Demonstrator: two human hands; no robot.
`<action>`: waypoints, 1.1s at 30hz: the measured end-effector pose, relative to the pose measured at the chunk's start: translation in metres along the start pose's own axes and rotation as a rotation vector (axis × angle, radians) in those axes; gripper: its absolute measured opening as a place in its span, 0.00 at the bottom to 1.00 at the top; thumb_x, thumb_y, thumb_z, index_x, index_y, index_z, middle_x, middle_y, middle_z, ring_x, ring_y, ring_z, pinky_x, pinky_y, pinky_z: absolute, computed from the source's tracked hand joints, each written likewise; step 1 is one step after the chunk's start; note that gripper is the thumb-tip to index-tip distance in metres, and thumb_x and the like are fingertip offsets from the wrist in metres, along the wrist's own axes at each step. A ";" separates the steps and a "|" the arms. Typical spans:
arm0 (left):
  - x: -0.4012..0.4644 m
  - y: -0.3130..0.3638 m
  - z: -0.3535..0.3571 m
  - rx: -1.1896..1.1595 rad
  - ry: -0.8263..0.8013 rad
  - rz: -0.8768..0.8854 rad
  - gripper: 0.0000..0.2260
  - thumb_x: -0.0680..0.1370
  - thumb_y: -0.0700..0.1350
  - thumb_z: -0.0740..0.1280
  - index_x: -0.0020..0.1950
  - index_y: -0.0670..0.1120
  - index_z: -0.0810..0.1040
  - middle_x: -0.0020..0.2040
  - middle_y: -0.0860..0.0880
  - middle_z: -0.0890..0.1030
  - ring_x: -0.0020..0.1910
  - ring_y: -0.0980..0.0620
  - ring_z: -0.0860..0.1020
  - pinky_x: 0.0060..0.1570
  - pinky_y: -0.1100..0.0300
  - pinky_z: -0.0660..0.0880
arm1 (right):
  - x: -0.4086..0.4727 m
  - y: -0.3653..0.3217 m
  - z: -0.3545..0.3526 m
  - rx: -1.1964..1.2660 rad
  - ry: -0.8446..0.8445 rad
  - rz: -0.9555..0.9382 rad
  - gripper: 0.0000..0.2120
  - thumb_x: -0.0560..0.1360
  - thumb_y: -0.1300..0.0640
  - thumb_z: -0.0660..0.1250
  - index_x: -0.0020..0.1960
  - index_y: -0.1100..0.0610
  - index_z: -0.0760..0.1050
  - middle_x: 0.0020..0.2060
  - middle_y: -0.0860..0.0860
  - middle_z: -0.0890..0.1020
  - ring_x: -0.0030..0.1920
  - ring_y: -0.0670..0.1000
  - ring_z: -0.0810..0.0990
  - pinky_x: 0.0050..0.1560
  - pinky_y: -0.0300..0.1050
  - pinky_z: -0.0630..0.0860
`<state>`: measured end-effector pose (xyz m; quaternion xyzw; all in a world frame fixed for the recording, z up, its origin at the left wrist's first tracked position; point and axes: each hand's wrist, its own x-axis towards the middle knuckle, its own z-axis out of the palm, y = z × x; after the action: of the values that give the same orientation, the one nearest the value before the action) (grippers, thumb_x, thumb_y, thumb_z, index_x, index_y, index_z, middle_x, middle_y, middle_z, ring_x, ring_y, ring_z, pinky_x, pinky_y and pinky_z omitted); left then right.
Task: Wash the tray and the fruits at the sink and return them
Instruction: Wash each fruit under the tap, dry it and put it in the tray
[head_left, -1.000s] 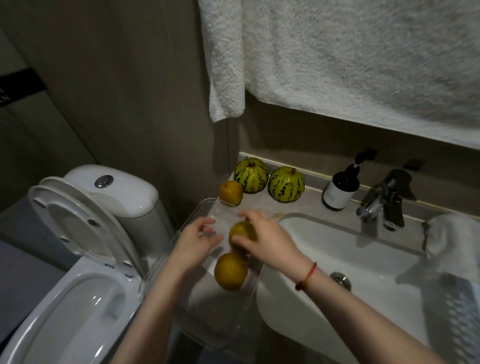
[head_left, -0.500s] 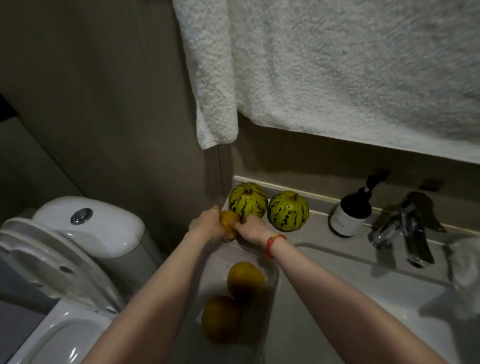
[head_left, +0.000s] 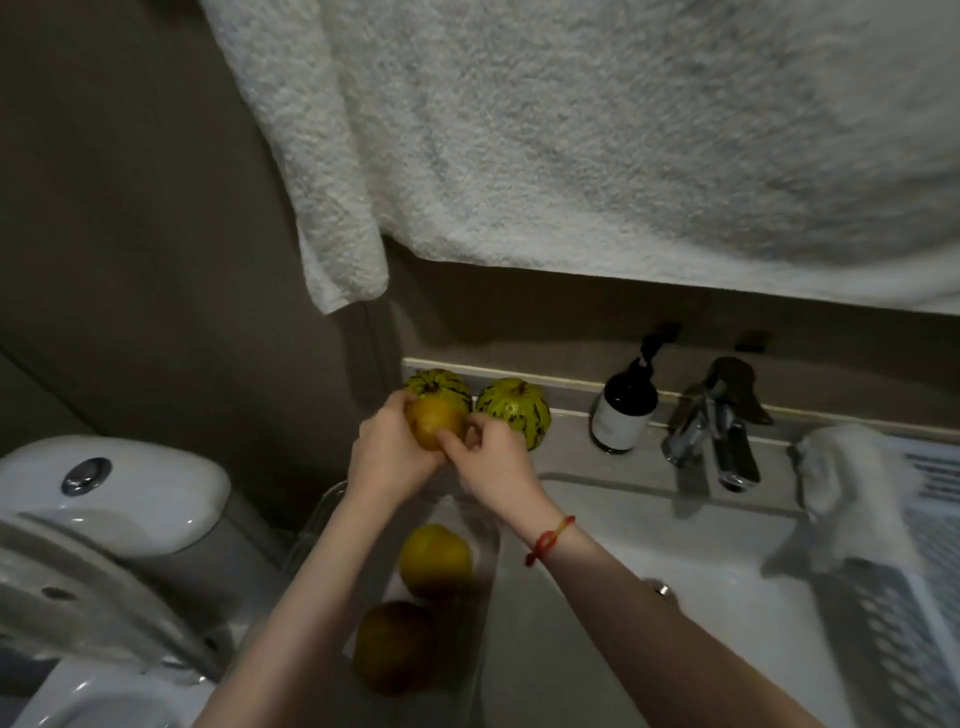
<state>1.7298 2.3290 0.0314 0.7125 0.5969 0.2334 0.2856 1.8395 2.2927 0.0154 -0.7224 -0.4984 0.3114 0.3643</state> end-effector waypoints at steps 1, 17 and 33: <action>-0.003 0.013 0.007 -0.030 -0.019 0.028 0.29 0.66 0.45 0.76 0.65 0.45 0.71 0.57 0.43 0.78 0.57 0.42 0.76 0.56 0.54 0.74 | -0.007 0.004 -0.015 -0.010 0.024 -0.003 0.18 0.76 0.48 0.65 0.60 0.59 0.75 0.42 0.53 0.79 0.48 0.57 0.79 0.48 0.47 0.75; -0.063 0.094 0.194 -0.630 -0.579 -0.215 0.28 0.61 0.33 0.79 0.52 0.52 0.72 0.49 0.50 0.74 0.46 0.50 0.78 0.33 0.63 0.78 | -0.039 0.108 -0.229 0.180 0.349 0.427 0.21 0.81 0.49 0.55 0.35 0.55 0.76 0.24 0.47 0.74 0.20 0.41 0.69 0.26 0.36 0.64; -0.062 0.110 0.215 -0.718 -0.611 -0.253 0.30 0.63 0.33 0.78 0.60 0.47 0.71 0.50 0.48 0.75 0.44 0.53 0.77 0.32 0.67 0.77 | -0.021 0.096 -0.228 0.554 0.255 0.346 0.15 0.81 0.55 0.58 0.39 0.58 0.74 0.19 0.43 0.71 0.20 0.41 0.66 0.21 0.32 0.63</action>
<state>1.9424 2.2264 -0.0494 0.5268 0.4496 0.1681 0.7015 2.0656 2.2007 0.0601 -0.7029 -0.2154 0.3992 0.5479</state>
